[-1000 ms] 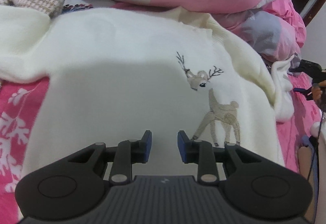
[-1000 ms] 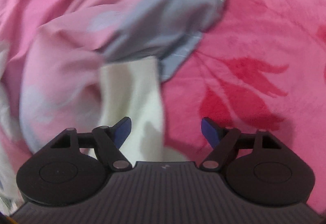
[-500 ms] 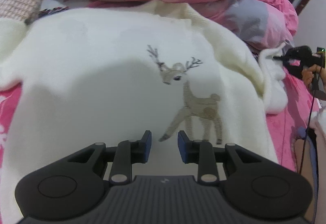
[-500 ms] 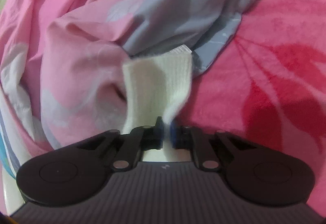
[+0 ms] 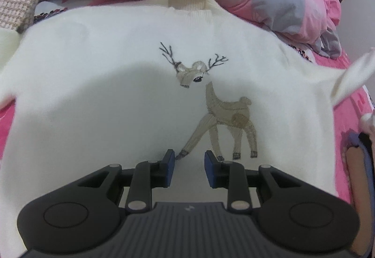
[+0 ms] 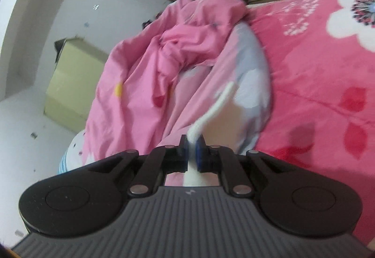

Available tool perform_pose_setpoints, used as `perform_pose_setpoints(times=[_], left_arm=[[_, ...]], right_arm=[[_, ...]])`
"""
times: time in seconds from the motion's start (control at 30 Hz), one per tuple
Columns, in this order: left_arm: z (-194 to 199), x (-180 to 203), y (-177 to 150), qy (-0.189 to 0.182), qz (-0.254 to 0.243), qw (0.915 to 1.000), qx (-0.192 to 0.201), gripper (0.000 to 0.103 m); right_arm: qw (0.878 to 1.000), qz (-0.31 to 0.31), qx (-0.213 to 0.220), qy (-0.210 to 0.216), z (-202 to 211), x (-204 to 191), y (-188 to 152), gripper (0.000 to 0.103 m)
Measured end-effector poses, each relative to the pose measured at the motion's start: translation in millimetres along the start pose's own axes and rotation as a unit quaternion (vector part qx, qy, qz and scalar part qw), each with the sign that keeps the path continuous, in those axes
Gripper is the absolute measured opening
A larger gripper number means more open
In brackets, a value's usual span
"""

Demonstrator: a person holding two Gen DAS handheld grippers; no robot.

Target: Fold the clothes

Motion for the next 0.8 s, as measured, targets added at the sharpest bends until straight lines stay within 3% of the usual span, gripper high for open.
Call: perform_pose_setpoints(times=[0.2, 0.3, 0.37, 0.43, 0.53, 0.63, 0.67, 0.7, 0.73, 0.8], left_arm=[[-1.4, 0.3, -1.6, 0.001, -0.014, 0.9999, 0.003, 0.029], [1.7, -3.4, -2.7, -0.002, -0.008, 1.0, 0.004, 0.029], [7.5, -9.1, -4.0, -0.003, 0.002, 1.0, 0.002, 0.029], [15.6, -16.6, -6.0, -0.004, 0.012, 0.9999, 0.001, 0.029], [31.0, -30.2, -12.5, -0.008, 0.021, 0.9998, 0.001, 0.03], [41.1, -41.6, -20.6, -0.012, 0.031, 0.9994, -0.007, 0.032], [42.6, -44.0, -23.0, -0.013, 0.035, 0.9993, -0.01, 0.032], [44.1, -46.5, -25.4, -0.015, 0.039, 0.9991, -0.013, 0.032], [45.3, -48.1, -27.6, -0.016, 0.042, 0.9989, -0.013, 0.033], [46.5, -51.0, -30.6, -0.019, 0.048, 0.9986, -0.011, 0.034]], right_arm=[[0.999, 0.005, -0.024, 0.046, -31.2, -8.7, -6.7, 0.005], [0.992, 0.014, -0.059, 0.112, -45.7, -45.1, -13.1, 0.005], [0.979, 0.026, -0.101, 0.175, -58.5, -80.7, -21.1, 0.005], [0.954, 0.038, -0.161, 0.252, -79.1, -123.5, -35.7, 0.005], [0.885, 0.062, -0.279, 0.369, -124.5, -192.6, -79.4, 0.006], [0.816, 0.059, -0.383, 0.43, -174.8, -240.7, -144.1, 0.016], [0.801, 0.056, -0.416, 0.428, -191.0, -247.9, -168.7, 0.024], [0.792, 0.061, -0.446, 0.412, -205.0, -251.3, -192.1, 0.046], [0.787, 0.075, -0.475, 0.386, -218.2, -253.0, -216.0, 0.056], [0.782, 0.13, -0.517, 0.323, -236.5, -250.6, -254.6, 0.061]])
Point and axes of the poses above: each gripper's, at about its wrist camera, not at the fingertips, and z roughly against the way its jaws point, x to its right, y to its top, the point moved 1 cm from there along -z, roughly the way its jaws point, and after that the axes turned 13 degrees about y, right-handed, at the moved point
